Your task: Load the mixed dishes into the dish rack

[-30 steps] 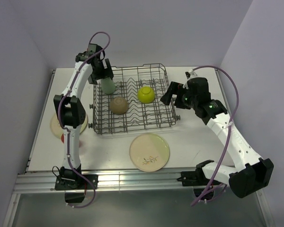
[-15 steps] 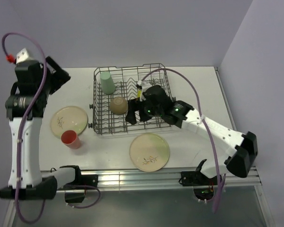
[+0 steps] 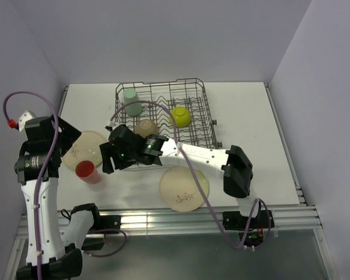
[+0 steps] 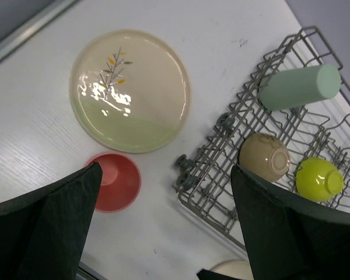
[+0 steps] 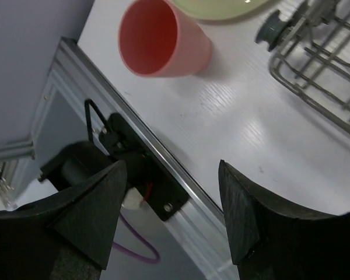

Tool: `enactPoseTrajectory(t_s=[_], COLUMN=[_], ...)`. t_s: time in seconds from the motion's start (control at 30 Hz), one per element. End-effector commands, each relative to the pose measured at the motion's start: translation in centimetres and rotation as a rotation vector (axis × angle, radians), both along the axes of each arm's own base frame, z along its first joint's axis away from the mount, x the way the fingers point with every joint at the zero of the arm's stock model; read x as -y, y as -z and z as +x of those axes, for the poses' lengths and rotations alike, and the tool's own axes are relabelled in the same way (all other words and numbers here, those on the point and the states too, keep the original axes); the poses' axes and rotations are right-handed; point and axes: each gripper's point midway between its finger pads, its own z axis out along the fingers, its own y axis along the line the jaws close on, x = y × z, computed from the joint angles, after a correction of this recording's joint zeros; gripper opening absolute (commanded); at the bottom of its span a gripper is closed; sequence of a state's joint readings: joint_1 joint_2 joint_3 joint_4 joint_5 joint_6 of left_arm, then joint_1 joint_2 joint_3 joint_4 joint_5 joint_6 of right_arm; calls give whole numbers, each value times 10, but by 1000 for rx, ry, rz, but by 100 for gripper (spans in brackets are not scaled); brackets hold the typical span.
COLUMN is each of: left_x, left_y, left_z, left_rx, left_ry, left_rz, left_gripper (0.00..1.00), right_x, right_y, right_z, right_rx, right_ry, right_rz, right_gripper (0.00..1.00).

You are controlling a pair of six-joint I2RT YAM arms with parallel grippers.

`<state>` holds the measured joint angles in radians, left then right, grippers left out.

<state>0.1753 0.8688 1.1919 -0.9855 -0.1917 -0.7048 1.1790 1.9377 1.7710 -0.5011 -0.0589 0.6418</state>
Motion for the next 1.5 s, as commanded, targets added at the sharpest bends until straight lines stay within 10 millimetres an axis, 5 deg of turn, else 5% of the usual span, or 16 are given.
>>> enactPoseTrajectory(t_s=[0.0,0.07,0.17,0.53,0.8,1.27,1.47], left_x=[-20,-33,-45,-40,-34,-27,-24], left_y=[-40,-52,-59,-94,-96,-91,-93], left_z=[-20,-29,-32,-34,-32,-32,-32], left_rx=[113,123,88,168,190,198,211], left_ry=[-122,-184,-227,-196,-160,-123,-106], left_rz=[79,135,183,194,185,171,159], left_gripper=[99,99,99,99,99,99,99], right_x=[-25,-38,-56,-84,-110,-114,-111], right_y=[-20,-25,-5,32,51,83,83], right_z=[8,6,9,30,30,24,27], right_rx=[-39,-69,-135,-215,-249,-236,-207], right_ry=[108,129,176,380,361,380,381], right_rz=[74,114,115,133,132,70,50], right_gripper=[72,71,68,63,62,52,21])
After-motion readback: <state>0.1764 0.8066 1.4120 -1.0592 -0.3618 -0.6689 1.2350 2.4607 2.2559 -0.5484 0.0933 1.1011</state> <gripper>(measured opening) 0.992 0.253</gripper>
